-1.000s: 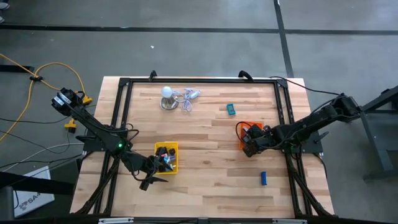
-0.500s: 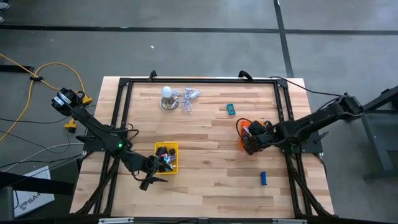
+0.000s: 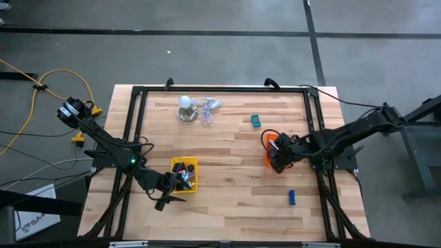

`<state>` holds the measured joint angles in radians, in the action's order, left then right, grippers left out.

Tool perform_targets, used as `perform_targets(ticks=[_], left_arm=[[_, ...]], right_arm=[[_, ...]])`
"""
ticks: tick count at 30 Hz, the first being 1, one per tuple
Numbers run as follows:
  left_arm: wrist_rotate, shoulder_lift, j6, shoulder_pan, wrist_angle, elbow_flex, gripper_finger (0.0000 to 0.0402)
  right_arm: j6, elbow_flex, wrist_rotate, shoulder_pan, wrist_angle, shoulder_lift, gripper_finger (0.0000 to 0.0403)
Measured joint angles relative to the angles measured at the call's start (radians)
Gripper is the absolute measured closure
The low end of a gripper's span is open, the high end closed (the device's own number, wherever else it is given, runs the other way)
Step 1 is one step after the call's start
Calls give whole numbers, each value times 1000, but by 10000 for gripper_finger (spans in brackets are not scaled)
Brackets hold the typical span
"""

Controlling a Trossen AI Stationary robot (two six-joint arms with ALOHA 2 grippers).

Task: Pick & Place Office items
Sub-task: Put the dark blue digital clock into the orange bin

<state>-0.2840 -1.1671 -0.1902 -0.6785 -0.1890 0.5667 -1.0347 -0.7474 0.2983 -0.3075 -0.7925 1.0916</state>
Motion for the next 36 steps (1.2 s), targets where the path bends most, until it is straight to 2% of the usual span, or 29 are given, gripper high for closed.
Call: perform_targets(ticks=[4,7,13,18,27,32,36], left_arm=[[0,0,0,0,0,0,172],[0,0,0,0,0,0,172],[0,0,0,0,0,0,172],[0,0,0,0,0,0,172],[0,0,0,0,0,0,172],[0,0,0,0,0,0,172],[0,0,0,0,0,0,172]], right_arm=[[-50,-46,-80,-6,-43,0,209],[-121,-103,-99,-40,-107,0,222],[-363,-179,-124,-173,-197,17,245],[-602,-186,-126,-320,-247,70,251],[-963,-186,-157,-517,-162,233,252],[-1084,-186,-125,-571,-57,299,252],[-1162,-186,-143,-598,-102,334,252]])
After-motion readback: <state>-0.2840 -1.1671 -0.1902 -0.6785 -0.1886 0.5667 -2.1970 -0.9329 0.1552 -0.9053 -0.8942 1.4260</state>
